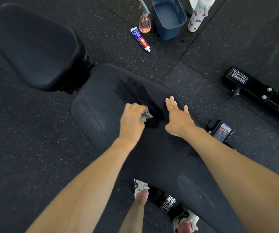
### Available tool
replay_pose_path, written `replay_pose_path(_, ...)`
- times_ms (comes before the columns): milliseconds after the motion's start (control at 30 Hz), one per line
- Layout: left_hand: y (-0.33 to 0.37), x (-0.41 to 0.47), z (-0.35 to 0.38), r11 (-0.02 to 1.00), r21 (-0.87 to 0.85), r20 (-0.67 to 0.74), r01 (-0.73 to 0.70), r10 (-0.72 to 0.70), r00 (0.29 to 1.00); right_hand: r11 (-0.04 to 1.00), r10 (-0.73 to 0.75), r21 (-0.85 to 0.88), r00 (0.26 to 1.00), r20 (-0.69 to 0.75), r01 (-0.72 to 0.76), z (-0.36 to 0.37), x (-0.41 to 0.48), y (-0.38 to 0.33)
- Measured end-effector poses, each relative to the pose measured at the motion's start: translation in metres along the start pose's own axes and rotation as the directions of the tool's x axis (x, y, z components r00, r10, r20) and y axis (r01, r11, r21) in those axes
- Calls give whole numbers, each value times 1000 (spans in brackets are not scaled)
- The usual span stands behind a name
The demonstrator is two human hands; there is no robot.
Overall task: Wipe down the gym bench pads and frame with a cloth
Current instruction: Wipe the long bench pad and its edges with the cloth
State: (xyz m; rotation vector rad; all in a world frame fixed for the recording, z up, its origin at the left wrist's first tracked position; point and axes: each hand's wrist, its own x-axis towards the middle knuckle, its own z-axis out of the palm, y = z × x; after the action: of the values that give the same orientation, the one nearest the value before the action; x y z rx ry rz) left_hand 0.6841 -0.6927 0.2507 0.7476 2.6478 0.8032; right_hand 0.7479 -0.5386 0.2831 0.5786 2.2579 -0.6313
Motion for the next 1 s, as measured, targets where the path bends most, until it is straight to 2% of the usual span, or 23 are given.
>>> replay_pose_path(67, 10, -30, 8, 997, 17, 116, -70, 67, 991, 1000, -17, 19, 999, -40, 18, -3, -5, 0)
replay_pose_path(133, 19, -54, 12, 990, 4, 281, -138, 132, 951, 997, -14, 77, 996, -82, 20, -6, -14, 1)
replay_pose_path(200, 18, -67, 9, 986, -64, 426, -157, 169, 889, 995, -13, 95, 981, -194, 32, -2, -24, 1)
replay_pose_path(233, 13, -68, 2, 985, -98, 439, -140, 169, 883, 994, -5, 100, 965, -262, 33, 3, -30, 0)
replay_pose_path(300, -5, -64, -19, 992, -110, 305, -60, 91, 948, 991, 20, 131, 936, -352, 28, 20, -42, -7)
replay_pose_path(367, -34, -54, -41, 995, -51, 43, 89, -86, 995, 991, -22, 114, 932, -362, 68, 43, -55, -17)
replay_pose_path(400, -49, -49, -51, 985, -2, -55, 174, -174, 983, 992, -69, 77, 933, -354, 102, 55, -61, -22)
replay_pose_path(467, -69, -45, -62, 941, 92, -135, 327, -313, 940, 988, -137, 22, 934, -329, 152, 76, -73, -27)
replay_pose_path(533, -68, -54, -54, 920, 121, -136, 372, -356, 925, 987, -158, -9, 941, -300, 162, 91, -83, -29)
replay_pose_path(700, -31, -107, -13, 929, 77, -124, 362, -351, 928, 986, -165, -59, 957, -240, 155, 106, -102, -24)
replay_pose_path(1000, 5, -177, 12, 975, 57, 30, 216, -218, 976, 969, -238, -117, 956, -171, 220, 123, -115, -23)
